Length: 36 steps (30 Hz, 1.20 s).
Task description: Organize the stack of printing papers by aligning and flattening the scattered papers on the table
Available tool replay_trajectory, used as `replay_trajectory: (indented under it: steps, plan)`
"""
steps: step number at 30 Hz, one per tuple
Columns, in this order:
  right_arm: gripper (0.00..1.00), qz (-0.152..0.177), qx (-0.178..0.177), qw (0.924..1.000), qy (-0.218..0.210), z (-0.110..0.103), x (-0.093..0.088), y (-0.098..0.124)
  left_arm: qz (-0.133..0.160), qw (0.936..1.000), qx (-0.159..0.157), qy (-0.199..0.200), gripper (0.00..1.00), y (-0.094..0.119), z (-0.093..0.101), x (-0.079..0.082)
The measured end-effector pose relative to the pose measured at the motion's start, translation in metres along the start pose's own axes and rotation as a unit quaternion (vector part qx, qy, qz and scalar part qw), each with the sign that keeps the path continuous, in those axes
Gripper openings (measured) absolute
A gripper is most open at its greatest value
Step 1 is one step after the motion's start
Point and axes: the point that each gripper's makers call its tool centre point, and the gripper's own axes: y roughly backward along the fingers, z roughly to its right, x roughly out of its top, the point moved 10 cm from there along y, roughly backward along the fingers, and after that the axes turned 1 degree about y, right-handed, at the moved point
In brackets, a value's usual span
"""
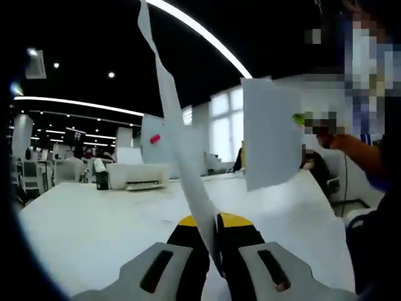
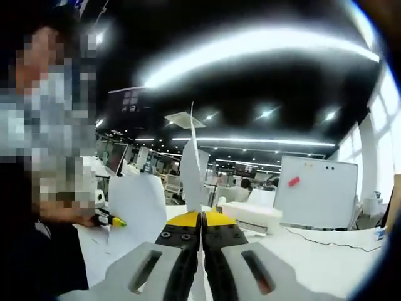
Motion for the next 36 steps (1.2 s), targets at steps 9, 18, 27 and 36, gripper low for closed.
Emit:
replay_trajectory:
  steps: [9,18,27,36]
  plan:
    - [0.00,-0.020,0.041,0.9990,-0.002,-0.006,-0.005,-0.017,0.009,0.9999,-0.009,0.003,0.08,0.000,0.001,0.002]
    - [0.00,-0.026,0.090,0.9956,-0.005,-0.006,0.000,-0.043,0.029,0.9973,-0.064,0.022,0.06,0.001,0.010,0.007]
    - [0.00,-0.031,0.152,0.9878,-0.007,-0.014,0.007,-0.074,0.042,0.9900,-0.113,0.074,0.06,0.003,0.012,0.009]
    - [0.00,-0.061,0.205,0.9768,0.013,-0.028,0.009,-0.118,0.035,0.9893,-0.124,0.069,0.06,0.000,0.013,0.007]
